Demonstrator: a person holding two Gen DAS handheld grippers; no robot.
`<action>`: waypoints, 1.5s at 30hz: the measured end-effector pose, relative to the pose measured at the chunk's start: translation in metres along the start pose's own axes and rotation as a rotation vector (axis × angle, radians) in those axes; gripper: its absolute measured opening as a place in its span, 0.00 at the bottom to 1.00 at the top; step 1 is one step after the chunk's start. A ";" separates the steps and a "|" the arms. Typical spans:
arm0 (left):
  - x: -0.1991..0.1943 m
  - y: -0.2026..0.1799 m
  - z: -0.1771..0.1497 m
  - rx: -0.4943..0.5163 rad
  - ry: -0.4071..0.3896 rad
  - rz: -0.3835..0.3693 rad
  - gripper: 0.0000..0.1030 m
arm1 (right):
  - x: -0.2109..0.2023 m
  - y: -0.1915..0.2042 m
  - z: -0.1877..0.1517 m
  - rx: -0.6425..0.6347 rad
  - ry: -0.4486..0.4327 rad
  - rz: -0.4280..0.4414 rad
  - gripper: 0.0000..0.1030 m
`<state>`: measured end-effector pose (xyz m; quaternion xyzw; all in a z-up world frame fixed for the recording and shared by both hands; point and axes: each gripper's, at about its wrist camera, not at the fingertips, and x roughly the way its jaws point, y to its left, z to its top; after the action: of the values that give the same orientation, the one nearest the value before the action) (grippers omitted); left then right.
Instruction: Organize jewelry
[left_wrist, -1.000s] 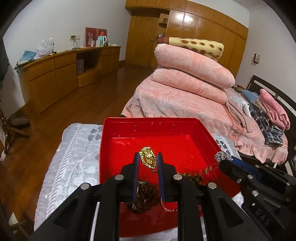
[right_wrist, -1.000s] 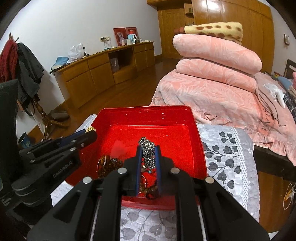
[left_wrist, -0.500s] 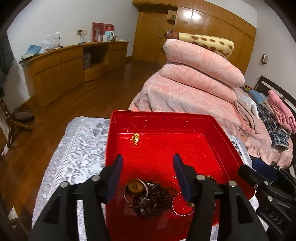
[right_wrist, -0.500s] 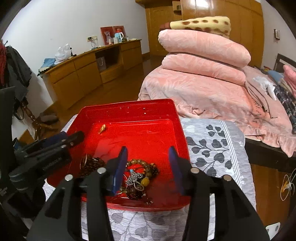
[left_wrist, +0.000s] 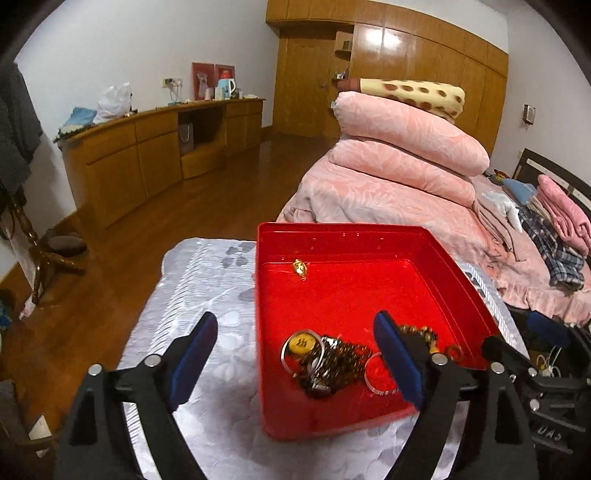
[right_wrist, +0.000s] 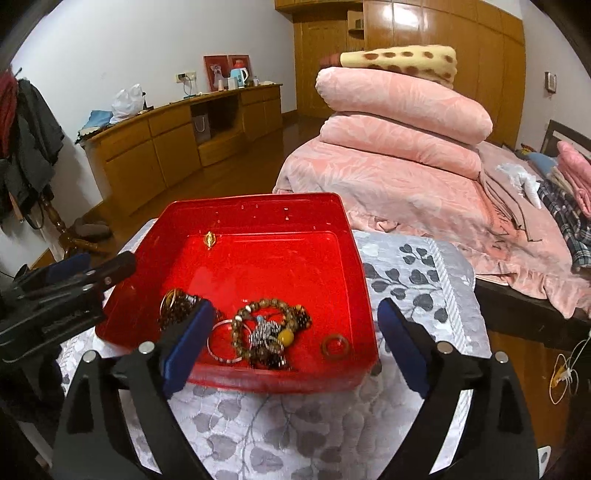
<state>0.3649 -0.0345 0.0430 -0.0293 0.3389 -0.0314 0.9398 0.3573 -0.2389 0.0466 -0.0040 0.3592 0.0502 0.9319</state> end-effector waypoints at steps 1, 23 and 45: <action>-0.005 0.000 -0.003 0.009 -0.007 0.000 0.85 | -0.004 0.000 -0.003 0.004 -0.002 -0.001 0.89; -0.097 -0.001 -0.050 0.078 -0.210 -0.014 0.91 | -0.098 0.006 -0.056 0.026 -0.171 0.046 0.94; -0.159 -0.001 -0.080 0.104 -0.373 -0.023 0.91 | -0.152 0.021 -0.073 0.003 -0.294 0.082 0.94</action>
<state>0.1917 -0.0254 0.0829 0.0101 0.1562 -0.0539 0.9862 0.1944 -0.2346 0.0944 0.0193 0.2188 0.0880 0.9716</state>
